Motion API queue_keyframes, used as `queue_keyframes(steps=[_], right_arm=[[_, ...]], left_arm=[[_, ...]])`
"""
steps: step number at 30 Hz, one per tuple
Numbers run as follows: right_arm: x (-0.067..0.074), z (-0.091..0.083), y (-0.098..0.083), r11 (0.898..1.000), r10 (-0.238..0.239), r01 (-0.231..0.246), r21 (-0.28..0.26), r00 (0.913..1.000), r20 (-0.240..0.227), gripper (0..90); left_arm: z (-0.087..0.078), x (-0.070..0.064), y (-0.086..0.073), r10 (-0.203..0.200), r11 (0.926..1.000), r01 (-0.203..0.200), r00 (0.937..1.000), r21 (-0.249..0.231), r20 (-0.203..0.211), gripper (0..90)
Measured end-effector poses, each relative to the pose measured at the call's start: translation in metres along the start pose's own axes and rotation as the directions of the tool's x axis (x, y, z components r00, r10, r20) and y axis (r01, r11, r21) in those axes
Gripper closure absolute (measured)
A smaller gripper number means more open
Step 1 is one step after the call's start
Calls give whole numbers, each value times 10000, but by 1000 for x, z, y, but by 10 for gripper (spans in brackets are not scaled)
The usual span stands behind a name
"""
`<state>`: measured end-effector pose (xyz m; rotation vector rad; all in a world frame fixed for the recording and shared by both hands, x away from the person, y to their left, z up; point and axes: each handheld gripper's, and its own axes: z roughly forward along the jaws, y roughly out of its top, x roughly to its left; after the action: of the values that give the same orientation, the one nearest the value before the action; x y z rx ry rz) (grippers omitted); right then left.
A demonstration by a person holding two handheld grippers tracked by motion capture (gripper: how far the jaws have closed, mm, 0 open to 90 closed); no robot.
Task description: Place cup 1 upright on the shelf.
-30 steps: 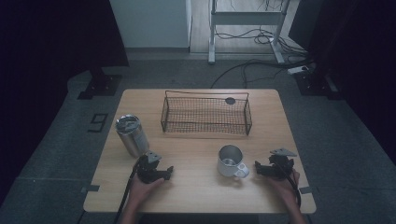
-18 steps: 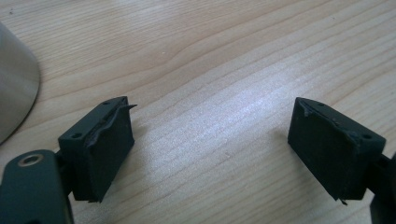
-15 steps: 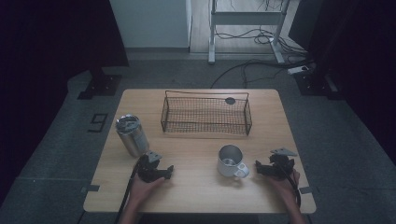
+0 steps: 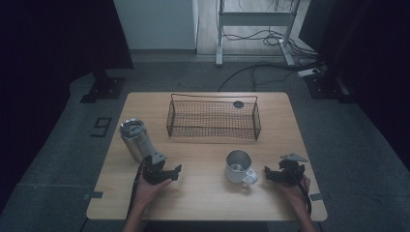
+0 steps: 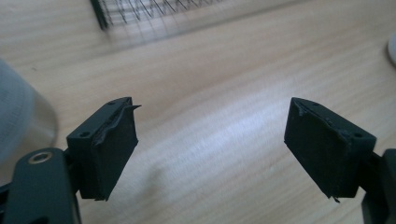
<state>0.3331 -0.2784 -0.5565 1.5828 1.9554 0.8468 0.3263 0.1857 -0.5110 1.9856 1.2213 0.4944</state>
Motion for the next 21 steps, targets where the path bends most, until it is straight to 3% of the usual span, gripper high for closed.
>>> queue_keyframes(steps=[3,11,21], right_arm=[[0,0,0,10000,10,-10,2,10000,-2,29],[0,0,0,10000,15,-15,1,10000,-1,31],[0,0,0,10000,4,-4,-18,10000,14,34]], left_arm=[[-3,2,6,-182,9997,183,9998,-148,79,175],[-11,1,16,-95,9993,93,9999,-350,-52,172],[-27,12,23,-407,9979,396,9990,-510,-204,148]])
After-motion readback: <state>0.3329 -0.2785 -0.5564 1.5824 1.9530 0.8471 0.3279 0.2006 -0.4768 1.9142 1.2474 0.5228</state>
